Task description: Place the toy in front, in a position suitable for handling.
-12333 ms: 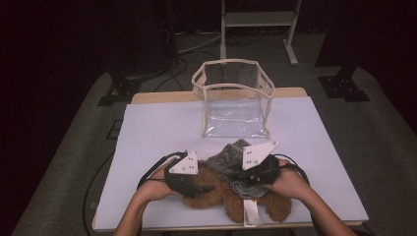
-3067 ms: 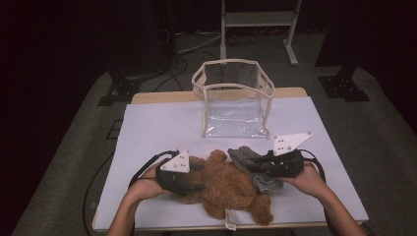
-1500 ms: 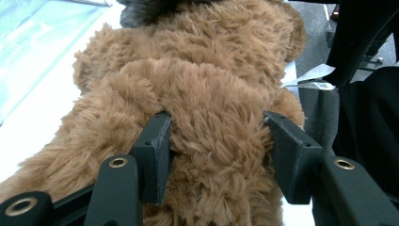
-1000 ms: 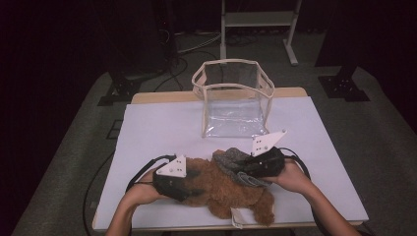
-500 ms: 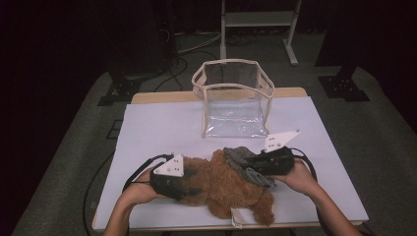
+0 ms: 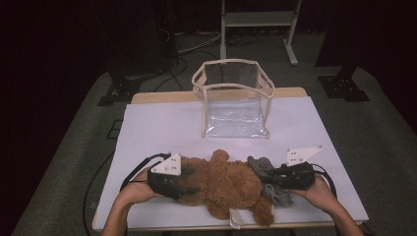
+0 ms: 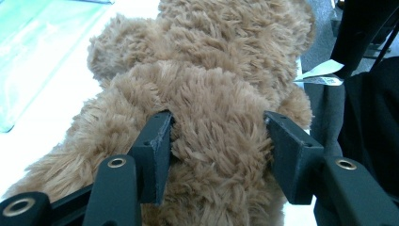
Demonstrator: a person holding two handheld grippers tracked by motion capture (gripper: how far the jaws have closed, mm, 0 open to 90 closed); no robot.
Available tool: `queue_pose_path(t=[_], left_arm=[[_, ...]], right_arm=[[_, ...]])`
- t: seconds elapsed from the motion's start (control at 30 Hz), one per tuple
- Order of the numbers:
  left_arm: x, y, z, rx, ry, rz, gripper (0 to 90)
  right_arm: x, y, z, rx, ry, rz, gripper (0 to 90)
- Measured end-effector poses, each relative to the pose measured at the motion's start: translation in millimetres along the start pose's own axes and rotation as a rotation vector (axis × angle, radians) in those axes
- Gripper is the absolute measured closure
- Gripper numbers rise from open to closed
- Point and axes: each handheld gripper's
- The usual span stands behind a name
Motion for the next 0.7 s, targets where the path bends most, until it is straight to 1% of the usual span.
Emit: queue_pose_path(t=[0.1,0.13,0.27,0.33,0.43,0.5,0.57,0.63,0.67,0.7], left_arm=[[-0.9,-0.7,1.1,0.002,0.0,-0.001,44.3],[-1.4,-1.0,1.4,0.002,0.0,-0.004,44.4],[-2.4,-1.6,1.1,0.005,0.0,-0.011,44.5],[-3.4,-1.8,1.3,0.006,0.003,-0.018,44.5],[-4.0,-2.9,1.0,0.006,0.002,-0.014,44.5],[-4.1,-3.3,0.8,0.004,-0.002,-0.013,44.5],[-4.5,-3.4,0.7,0.006,-0.005,-0.015,44.5],[-4.7,-3.4,0.7,0.007,-0.006,-0.017,44.5],[-4.8,-3.7,0.8,0.005,-0.006,-0.017,44.4],[-5.0,-3.9,0.8,0.004,-0.007,-0.017,44.4]], right_arm=[[3.2,-1.6,1.2,0.007,0.014,-0.009,79.0],[4.5,-2.5,2.5,0.011,0.01,-0.01,79.1],[11.4,0.6,5.7,-0.011,-0.031,-0.029,79.2],[14.4,3.1,10.3,-0.014,-0.043,-0.033,79.2],[16.3,3.3,17.3,-0.006,-0.048,-0.036,79.3],[14.4,1.8,19.3,0.002,-0.05,-0.041,79.2],[11.4,0.9,20.1,-0.014,-0.076,-0.057,79.2],[7.1,1.5,21.5,-0.017,-0.1,-0.072,79.2],[5.3,2.3,22.3,-0.018,-0.109,-0.072,79.2],[2.0,4.8,22.9,-0.013,-0.116,-0.061,79.1]])
Point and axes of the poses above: each handheld gripper's, and its own axes: x roughly forward along the jaws, y roughly out of its top, z roughly to its right
